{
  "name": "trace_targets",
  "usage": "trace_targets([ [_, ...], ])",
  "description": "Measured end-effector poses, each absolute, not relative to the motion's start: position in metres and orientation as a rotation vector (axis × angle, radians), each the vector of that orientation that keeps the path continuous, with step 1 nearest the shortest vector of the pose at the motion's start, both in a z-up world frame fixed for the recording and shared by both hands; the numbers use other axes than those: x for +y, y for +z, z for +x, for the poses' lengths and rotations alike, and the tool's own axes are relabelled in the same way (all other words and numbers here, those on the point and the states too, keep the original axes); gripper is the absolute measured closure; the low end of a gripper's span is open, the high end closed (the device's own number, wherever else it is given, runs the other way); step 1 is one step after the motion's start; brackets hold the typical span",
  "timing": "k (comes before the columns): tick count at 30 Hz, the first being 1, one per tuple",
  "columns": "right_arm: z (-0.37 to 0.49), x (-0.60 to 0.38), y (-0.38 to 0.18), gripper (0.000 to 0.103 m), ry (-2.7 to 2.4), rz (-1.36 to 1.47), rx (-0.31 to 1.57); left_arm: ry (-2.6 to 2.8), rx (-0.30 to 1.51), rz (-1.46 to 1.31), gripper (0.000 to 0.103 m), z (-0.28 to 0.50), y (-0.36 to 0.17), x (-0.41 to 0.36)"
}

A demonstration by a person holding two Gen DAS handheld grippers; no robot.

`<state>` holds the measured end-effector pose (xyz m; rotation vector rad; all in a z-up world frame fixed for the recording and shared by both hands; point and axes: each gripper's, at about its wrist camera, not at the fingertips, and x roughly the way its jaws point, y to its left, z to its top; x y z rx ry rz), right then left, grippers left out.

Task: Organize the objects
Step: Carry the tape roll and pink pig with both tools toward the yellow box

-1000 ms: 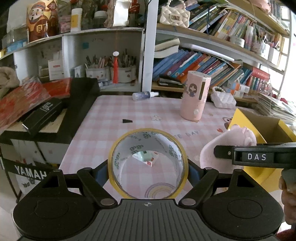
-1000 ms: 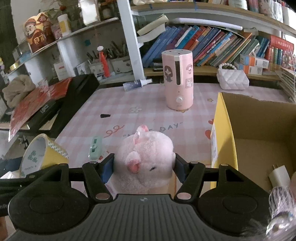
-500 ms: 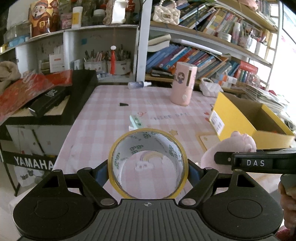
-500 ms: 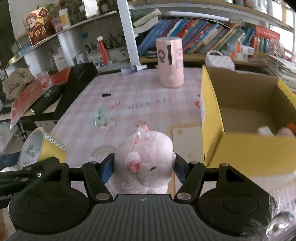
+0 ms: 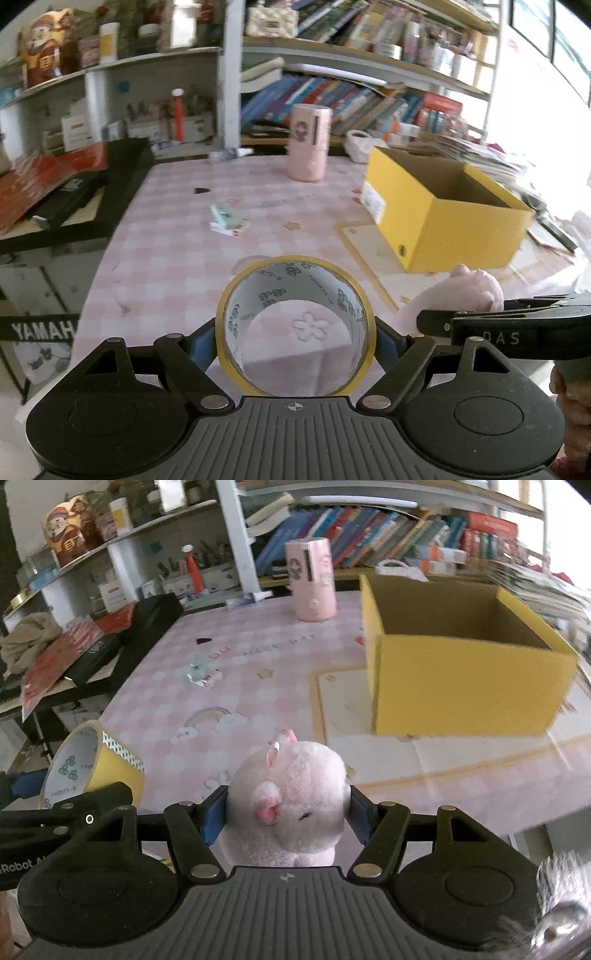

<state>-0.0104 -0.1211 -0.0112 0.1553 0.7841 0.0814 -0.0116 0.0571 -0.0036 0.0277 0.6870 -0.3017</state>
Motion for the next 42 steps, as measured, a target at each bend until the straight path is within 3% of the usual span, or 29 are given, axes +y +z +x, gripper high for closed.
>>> trace_targets([
  [22,-0.071,-0.197,-0.013,0.040,-0.198,0.266,0.780,-0.560,0.668,0.116,0.019,-0.018,-0.005,-0.021],
  [35,-0.068,-0.237,-0.014,0.040,-0.270,0.305,0.779,-0.622,0.652,0.140,0.019,-0.005,-0.001,-0.060],
  [42,-0.055,-0.253,-0.001,0.040,-0.271,0.285,0.719,-0.623,0.557,0.145,0.019,0.008,0.018,-0.079],
])
